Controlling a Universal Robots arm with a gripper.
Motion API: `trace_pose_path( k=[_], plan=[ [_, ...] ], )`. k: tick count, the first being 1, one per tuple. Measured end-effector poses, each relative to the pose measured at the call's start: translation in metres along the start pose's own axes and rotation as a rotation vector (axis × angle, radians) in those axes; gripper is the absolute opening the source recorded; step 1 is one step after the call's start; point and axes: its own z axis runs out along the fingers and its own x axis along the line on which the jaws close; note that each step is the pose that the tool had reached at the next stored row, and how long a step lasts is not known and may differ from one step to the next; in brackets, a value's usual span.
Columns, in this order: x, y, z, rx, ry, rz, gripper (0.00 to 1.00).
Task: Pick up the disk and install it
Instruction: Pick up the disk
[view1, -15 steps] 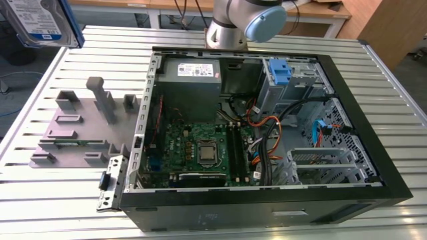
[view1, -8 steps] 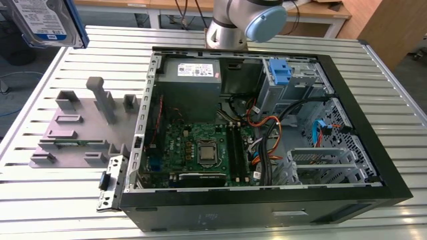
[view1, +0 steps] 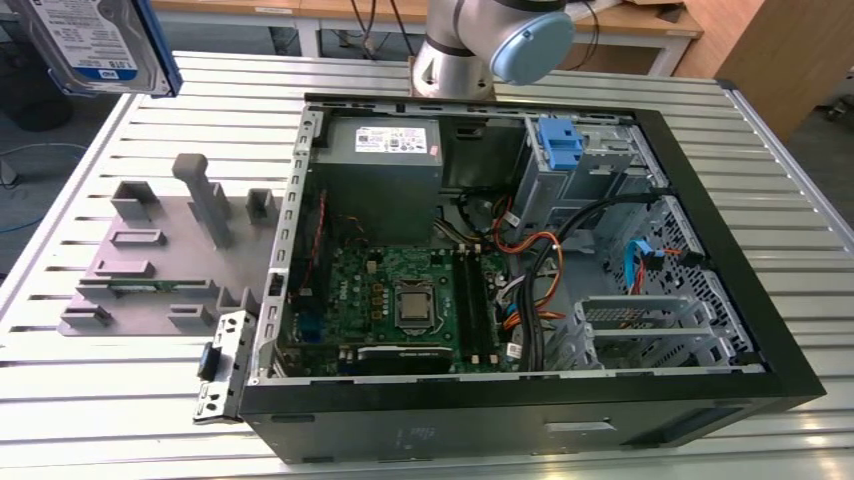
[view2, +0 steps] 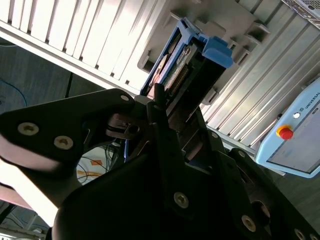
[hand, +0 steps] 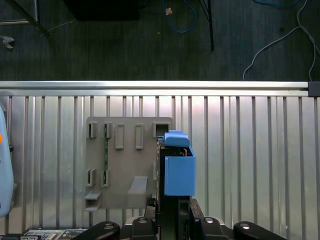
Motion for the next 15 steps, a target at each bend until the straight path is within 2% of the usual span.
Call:
trace_pose_path(
  k=[10,13,14,15],
  plan=[
    [-0.0001,-0.0038,-0.0001,0.0000,0.0000,0.000,0.35],
    [-0.0001,-0.0063,-0.0002,0.0000,0.0000,0.000,0.35],
    [-0.0002,-0.0110,-0.0003,-0.0001,0.0000,0.000,0.35],
    [-0.0002,-0.0119,-0.0003,0.0000,-0.0001,0.000,0.35]
  ],
)
